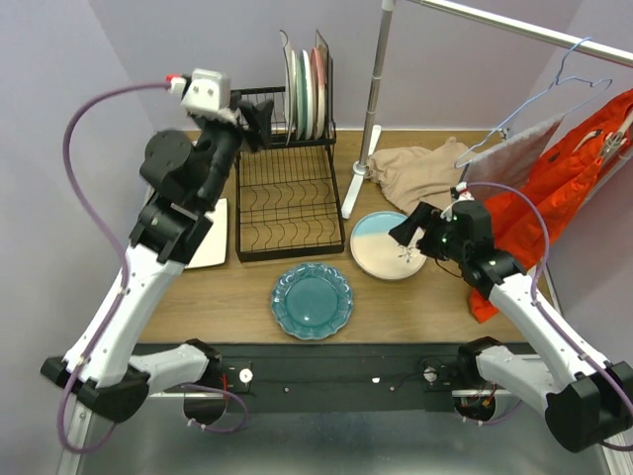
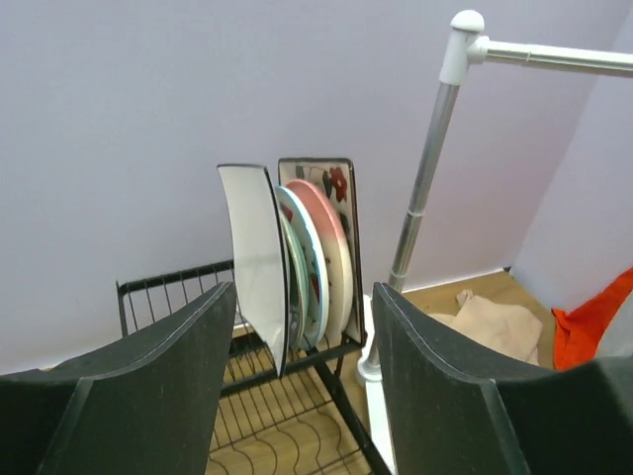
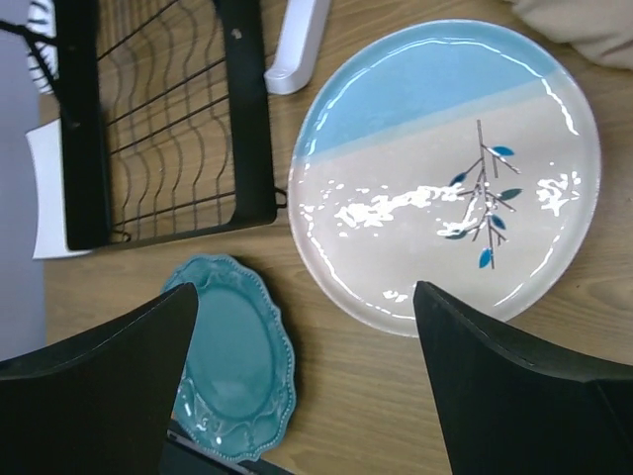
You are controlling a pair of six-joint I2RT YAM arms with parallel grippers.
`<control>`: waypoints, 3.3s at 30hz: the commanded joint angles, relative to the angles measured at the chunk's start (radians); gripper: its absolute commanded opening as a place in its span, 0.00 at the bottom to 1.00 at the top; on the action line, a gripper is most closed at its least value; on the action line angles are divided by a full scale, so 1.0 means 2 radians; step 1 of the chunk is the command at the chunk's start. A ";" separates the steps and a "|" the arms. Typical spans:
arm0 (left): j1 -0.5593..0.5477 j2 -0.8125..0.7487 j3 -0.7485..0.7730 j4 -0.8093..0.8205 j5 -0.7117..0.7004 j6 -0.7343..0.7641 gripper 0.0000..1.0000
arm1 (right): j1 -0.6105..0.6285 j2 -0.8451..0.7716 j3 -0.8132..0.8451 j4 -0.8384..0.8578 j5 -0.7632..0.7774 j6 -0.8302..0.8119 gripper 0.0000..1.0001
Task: Unload the plates from the dish rack
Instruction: Place the plate at the center of the board, then unload the plate from the dish rack.
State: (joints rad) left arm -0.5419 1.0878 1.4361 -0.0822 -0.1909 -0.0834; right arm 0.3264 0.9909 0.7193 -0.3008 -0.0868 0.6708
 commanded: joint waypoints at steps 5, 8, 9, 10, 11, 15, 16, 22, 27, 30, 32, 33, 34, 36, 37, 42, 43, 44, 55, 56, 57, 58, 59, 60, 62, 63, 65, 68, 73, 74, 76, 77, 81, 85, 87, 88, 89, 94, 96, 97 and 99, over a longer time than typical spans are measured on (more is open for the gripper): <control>0.027 0.140 0.136 -0.027 0.039 0.009 0.62 | 0.000 -0.070 0.012 -0.019 -0.073 -0.037 1.00; 0.029 0.175 0.158 -0.016 0.048 0.013 0.61 | 0.000 -0.077 0.008 -0.011 -0.083 -0.036 1.00; 0.030 0.192 0.166 -0.016 0.045 0.013 0.60 | -0.001 -0.078 0.009 -0.011 -0.086 -0.036 1.00; 0.030 0.201 0.169 -0.015 0.044 0.014 0.59 | -0.001 -0.079 0.008 -0.009 -0.086 -0.037 1.00; 0.031 0.208 0.169 -0.014 0.043 0.018 0.59 | 0.000 -0.078 0.008 -0.007 -0.087 -0.040 1.00; 0.032 0.247 0.168 -0.003 0.023 0.025 0.54 | -0.001 -0.076 0.009 -0.006 -0.092 -0.052 1.00; 0.033 0.251 0.166 0.000 0.023 0.026 0.52 | 0.000 -0.076 0.009 -0.006 -0.092 -0.054 1.00; 0.042 0.284 0.169 0.011 0.028 0.027 0.46 | 0.000 -0.080 0.001 -0.006 -0.094 -0.061 1.00; 0.052 0.288 0.152 0.021 0.033 0.022 0.42 | -0.001 -0.087 -0.013 -0.006 -0.086 -0.067 1.00; 0.060 0.283 0.139 0.033 0.040 0.018 0.41 | 0.000 -0.090 -0.017 -0.006 -0.085 -0.069 1.00; 0.068 0.281 0.138 0.033 0.052 0.013 0.41 | 0.000 -0.089 -0.016 -0.006 -0.085 -0.072 1.00; 0.071 0.283 0.139 0.035 0.059 0.010 0.41 | 0.000 -0.090 -0.016 -0.006 -0.086 -0.073 1.00; 0.075 0.284 0.139 0.035 0.072 0.008 0.41 | 0.000 -0.090 -0.015 -0.006 -0.086 -0.073 1.00; 0.078 0.287 0.139 0.035 0.080 0.006 0.41 | 0.000 -0.092 -0.015 -0.006 -0.087 -0.071 1.00; 0.079 0.288 0.141 0.034 0.082 0.007 0.41 | 0.000 -0.092 -0.014 -0.006 -0.088 -0.070 1.00; 0.078 0.296 0.141 0.030 0.064 0.020 0.41 | 0.000 -0.086 -0.008 -0.006 -0.087 -0.073 1.00; 0.079 0.300 0.140 0.029 0.058 0.024 0.41 | 0.000 -0.084 -0.007 -0.006 -0.087 -0.072 1.00; 0.079 0.301 0.141 0.029 0.056 0.025 0.40 | 0.000 -0.085 -0.005 -0.006 -0.087 -0.071 1.00; 0.079 0.318 0.143 0.029 0.042 0.033 0.36 | 0.000 -0.092 -0.005 -0.006 -0.089 -0.063 1.00; 0.079 0.320 0.143 0.029 0.040 0.033 0.36 | 0.000 -0.094 -0.006 -0.006 -0.088 -0.061 1.00; 0.079 0.323 0.146 0.030 0.039 0.033 0.36 | 0.000 -0.095 -0.006 -0.006 -0.088 -0.060 1.00; 0.079 0.328 0.146 0.029 0.039 0.033 0.36 | 0.000 -0.094 -0.005 -0.007 -0.088 -0.059 1.00; 0.079 0.330 0.148 0.029 0.038 0.034 0.36 | 0.000 -0.096 -0.005 -0.006 -0.088 -0.058 0.99; 0.079 0.332 0.150 0.028 0.037 0.034 0.35 | 0.000 -0.096 -0.005 -0.007 -0.087 -0.057 0.99; 0.079 0.338 0.152 0.027 0.036 0.035 0.34 | 0.000 -0.098 -0.006 -0.007 -0.088 -0.055 0.99; 0.079 0.341 0.155 0.027 0.037 0.035 0.34 | 0.000 -0.099 -0.007 -0.007 -0.087 -0.055 0.99; 0.079 0.347 0.158 0.027 0.038 0.036 0.33 | 0.000 -0.100 -0.007 -0.007 -0.085 -0.053 0.99; 0.079 0.354 0.164 0.030 0.043 0.036 0.33 | 0.000 -0.100 -0.008 -0.006 -0.085 -0.052 0.99; 0.079 0.366 0.172 0.037 0.049 0.039 0.34 | 0.000 -0.097 -0.011 -0.006 -0.083 -0.049 0.99; 0.079 0.367 0.172 0.037 0.048 0.039 0.34 | 0.000 -0.097 -0.009 -0.006 -0.083 -0.048 0.99; 0.079 0.370 0.175 0.037 0.046 0.039 0.34 | 0.000 -0.095 -0.009 -0.007 -0.082 -0.047 0.99; 0.079 0.371 0.176 0.037 0.045 0.039 0.34 | 0.000 -0.096 -0.009 -0.006 -0.082 -0.046 0.99; 0.079 0.378 0.181 0.038 0.043 0.039 0.34 | 0.000 -0.095 -0.008 -0.006 -0.082 -0.045 0.99; 0.079 0.383 0.189 0.038 0.043 0.051 0.34 | 0.000 -0.090 -0.003 -0.006 -0.083 -0.046 0.99; 0.079 0.388 0.192 0.039 0.052 0.053 0.32 | 0.000 -0.087 -0.001 -0.006 -0.084 -0.049 0.99; 0.079 0.388 0.192 0.038 0.055 0.056 0.30 | 0.000 -0.086 0.000 -0.005 -0.084 -0.049 0.99; 0.079 0.390 0.193 0.038 0.056 0.056 0.29 | 0.000 -0.083 0.002 -0.007 -0.084 -0.052 0.99; 0.078 0.390 0.196 0.037 0.056 0.055 0.17 | -0.001 -0.081 0.010 -0.007 -0.085 -0.053 0.99; 0.078 0.388 0.202 0.033 0.055 0.054 0.13 | 0.001 -0.080 0.012 -0.007 -0.086 -0.055 0.99; 0.078 0.387 0.202 0.033 0.054 0.054 0.08 | 0.000 -0.079 0.013 -0.007 -0.087 -0.056 0.99; 0.078 0.383 0.200 0.032 0.055 0.056 0.04 | 0.000 -0.078 0.017 -0.008 -0.088 -0.058 0.99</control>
State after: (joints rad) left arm -0.3882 1.8332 1.8061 -0.0490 -0.0860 -0.0078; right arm 0.3264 0.8295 0.7090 -0.3161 -0.2527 0.5739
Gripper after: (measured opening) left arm 0.295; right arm 0.993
